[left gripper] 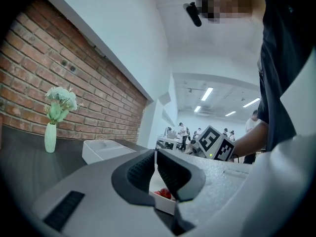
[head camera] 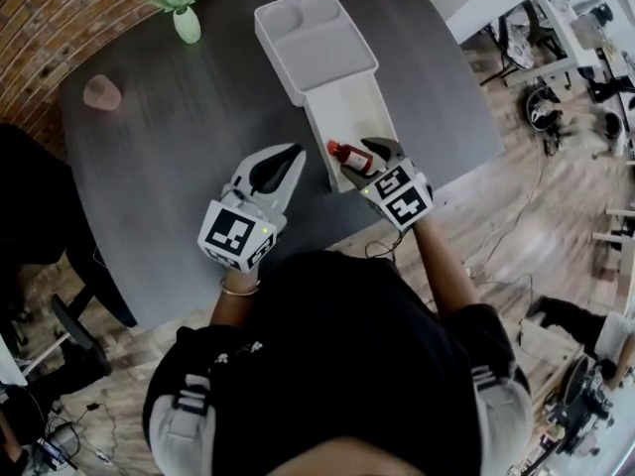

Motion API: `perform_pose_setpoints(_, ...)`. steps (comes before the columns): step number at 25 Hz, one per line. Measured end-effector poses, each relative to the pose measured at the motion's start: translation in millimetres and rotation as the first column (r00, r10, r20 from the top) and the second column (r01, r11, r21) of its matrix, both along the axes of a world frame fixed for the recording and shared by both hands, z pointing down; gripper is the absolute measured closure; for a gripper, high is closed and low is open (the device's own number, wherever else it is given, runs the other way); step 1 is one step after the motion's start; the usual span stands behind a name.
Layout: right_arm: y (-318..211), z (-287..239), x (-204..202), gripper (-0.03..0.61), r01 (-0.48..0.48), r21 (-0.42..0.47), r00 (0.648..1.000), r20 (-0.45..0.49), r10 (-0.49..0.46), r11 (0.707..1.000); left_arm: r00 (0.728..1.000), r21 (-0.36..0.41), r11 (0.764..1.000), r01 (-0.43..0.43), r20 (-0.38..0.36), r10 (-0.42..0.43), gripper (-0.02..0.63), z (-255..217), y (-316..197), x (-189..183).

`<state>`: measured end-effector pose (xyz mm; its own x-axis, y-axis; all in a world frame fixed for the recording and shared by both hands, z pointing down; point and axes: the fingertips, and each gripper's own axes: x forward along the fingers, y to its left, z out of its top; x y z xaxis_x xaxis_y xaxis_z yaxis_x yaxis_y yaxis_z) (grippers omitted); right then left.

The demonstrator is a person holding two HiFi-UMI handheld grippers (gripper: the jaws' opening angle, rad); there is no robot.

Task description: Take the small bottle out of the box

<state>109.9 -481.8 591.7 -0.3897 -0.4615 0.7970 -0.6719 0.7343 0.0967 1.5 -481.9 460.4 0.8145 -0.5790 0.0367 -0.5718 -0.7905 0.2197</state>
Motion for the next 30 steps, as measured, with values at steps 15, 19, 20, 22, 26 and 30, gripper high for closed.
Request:
perform_pose_setpoints(15, -13, 58, 6, 0.291, 0.007, -0.128, 0.991, -0.133, -0.024, 0.992, 1.0, -0.044, 0.999, 0.024, -0.018, -0.025, 0.61, 16, -19, -18)
perform_pose_setpoints(19, -15, 63, 7, 0.291, 0.022, -0.156, 0.989, -0.144, -0.045, 0.987, 0.999, -0.049, 0.998, 0.038, -0.027, -0.039, 0.611, 16, -24, -20)
perform_pose_setpoints(20, -15, 65, 7, 0.291, 0.029, -0.164, 0.988, -0.145, -0.053, 0.986, 0.999, -0.049, 0.998, 0.04, -0.028, -0.042, 0.61, 16, -25, -21)
perform_pose_setpoints(22, -15, 69, 5, 0.309, 0.042, -0.188, 0.987, -0.143, -0.069, 0.981, 0.999, -0.049, 0.998, 0.043, -0.029, -0.044, 0.61, 17, -26, -21)
perform_pose_setpoints(26, -12, 78, -5, 0.349, 0.059, -0.224, 0.985, -0.142, -0.093, 0.973, 0.998, -0.05, 0.998, 0.046, -0.032, -0.048, 0.611, 19, -27, -23)
perform_pose_setpoints(30, -12, 79, -7, 0.353, 0.06, -0.232, 0.984, -0.148, -0.096, 0.971, 0.998, -0.05, 0.997, 0.056, -0.028, -0.057, 0.611, 20, -28, -25)
